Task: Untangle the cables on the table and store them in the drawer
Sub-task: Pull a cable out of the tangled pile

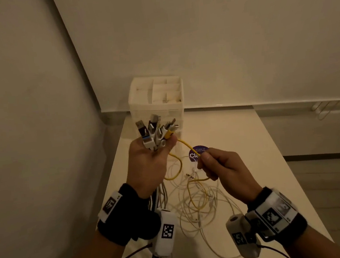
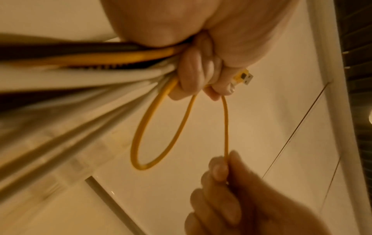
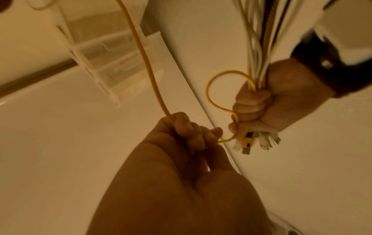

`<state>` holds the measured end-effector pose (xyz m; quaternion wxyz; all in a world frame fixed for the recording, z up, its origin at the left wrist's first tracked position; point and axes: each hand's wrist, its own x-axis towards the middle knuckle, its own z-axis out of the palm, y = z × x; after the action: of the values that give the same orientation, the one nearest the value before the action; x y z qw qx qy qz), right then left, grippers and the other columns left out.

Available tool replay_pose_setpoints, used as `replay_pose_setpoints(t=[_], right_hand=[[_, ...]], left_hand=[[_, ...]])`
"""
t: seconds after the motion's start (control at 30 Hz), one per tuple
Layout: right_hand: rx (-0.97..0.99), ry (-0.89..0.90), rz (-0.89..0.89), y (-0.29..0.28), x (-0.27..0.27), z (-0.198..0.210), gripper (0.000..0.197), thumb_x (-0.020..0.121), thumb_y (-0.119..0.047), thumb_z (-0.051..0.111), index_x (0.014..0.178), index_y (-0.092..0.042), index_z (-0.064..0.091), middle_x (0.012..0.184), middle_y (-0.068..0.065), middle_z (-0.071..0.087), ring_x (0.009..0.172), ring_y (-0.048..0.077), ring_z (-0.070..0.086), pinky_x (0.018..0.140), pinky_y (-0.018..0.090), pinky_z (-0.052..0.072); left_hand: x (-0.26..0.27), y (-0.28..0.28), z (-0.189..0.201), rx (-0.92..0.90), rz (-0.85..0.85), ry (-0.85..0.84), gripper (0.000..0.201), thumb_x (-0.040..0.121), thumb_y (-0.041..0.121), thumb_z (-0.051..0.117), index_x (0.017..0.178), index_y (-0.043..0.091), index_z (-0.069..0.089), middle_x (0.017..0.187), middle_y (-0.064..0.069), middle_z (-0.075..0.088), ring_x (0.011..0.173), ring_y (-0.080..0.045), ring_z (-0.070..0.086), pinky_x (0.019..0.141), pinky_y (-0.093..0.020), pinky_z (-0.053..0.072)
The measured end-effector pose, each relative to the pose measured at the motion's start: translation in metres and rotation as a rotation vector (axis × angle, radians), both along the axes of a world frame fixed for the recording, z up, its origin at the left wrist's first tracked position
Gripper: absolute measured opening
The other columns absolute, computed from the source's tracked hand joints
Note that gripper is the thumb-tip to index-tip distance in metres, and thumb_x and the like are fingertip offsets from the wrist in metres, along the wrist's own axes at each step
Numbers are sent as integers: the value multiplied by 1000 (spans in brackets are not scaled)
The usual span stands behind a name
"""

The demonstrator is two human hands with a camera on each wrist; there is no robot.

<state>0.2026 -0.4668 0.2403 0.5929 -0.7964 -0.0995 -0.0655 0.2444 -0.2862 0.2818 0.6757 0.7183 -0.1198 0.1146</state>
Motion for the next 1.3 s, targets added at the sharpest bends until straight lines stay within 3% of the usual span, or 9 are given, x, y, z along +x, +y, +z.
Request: replay_pose_setpoints(t=[0.13, 0.23, 0.3, 0.5, 0.7, 0.83, 1.0, 1.13, 1.3], right_hand=[[24, 28, -16, -6, 10, -32, 32, 93, -34, 46, 72, -16, 62, 56, -7, 47, 55, 8, 43, 59, 23, 38], [19, 112, -60, -16, 16, -64, 33, 91, -35, 49, 65, -19, 60, 55, -7, 47, 55, 9, 43, 58, 26, 37], [-6, 166, -103, -25, 16, -84, 37, 89, -42, 50, 60, -20, 58, 53, -8, 46, 54, 8, 41, 58, 25, 35], [27, 136, -225, -27, 27, -88, 44, 94, -16, 59, 51, -11, 49, 49, -6, 40, 50, 8, 35, 58, 28, 34], [94, 50, -165, -24, 41, -44, 41, 81, -16, 63, 47, -4, 42, 49, 5, 36, 50, 14, 33, 56, 26, 34], [124, -37, -51, -19, 50, -11, 45, 78, -32, 62, 52, 3, 49, 50, 12, 42, 52, 17, 38, 54, 29, 33], [78, -11, 57, -23, 54, -11, 35, 85, -41, 58, 65, -14, 65, 64, 28, 52, 55, 24, 42, 57, 29, 34], [173, 80, 18, -30, 56, -47, 37, 83, -39, 59, 70, -5, 64, 60, 19, 43, 54, 16, 36, 54, 29, 32], [205, 208, -123, -47, 57, -92, 36, 82, -41, 62, 62, -11, 66, 52, 3, 36, 51, 17, 31, 51, 30, 29]], left_hand=[[17, 15, -4, -174, 84, 41, 23, 87, 24, 66, 77, 4, 60, 39, 8, 39, 30, -3, 31, 43, -19, 29], [31, 38, 1, -341, 249, 68, 31, 91, 14, 65, 63, 11, 51, 39, 10, 33, 29, -8, 22, 41, -15, 25], [40, 55, 4, -399, 297, 48, 25, 92, 17, 63, 73, 5, 51, 41, 7, 31, 30, -9, 20, 42, -15, 23], [33, 58, -10, -144, 458, -2, 21, 79, 22, 78, 65, 23, 63, 46, 12, 53, 37, -7, 42, 43, -22, 35], [5, 4, -22, 116, -83, 34, 16, 77, 3, 76, 91, 11, 74, 83, 18, 72, 81, 8, 67, 72, -7, 45], [7, -21, -40, 299, -180, 87, 14, 80, 22, 77, 92, 16, 77, 86, 5, 75, 84, -6, 69, 77, -29, 54], [14, -27, -38, 189, 17, 5, 5, 79, 21, 76, 82, 25, 73, 77, 10, 72, 74, -6, 68, 71, -18, 50], [34, -8, -14, 32, 255, -12, 19, 84, 18, 72, 70, 29, 66, 60, -7, 63, 57, -28, 57, 57, -51, 48], [48, 36, -8, -116, 316, -39, 24, 84, 29, 70, 63, 20, 64, 44, 10, 46, 33, -13, 33, 43, -24, 30]])
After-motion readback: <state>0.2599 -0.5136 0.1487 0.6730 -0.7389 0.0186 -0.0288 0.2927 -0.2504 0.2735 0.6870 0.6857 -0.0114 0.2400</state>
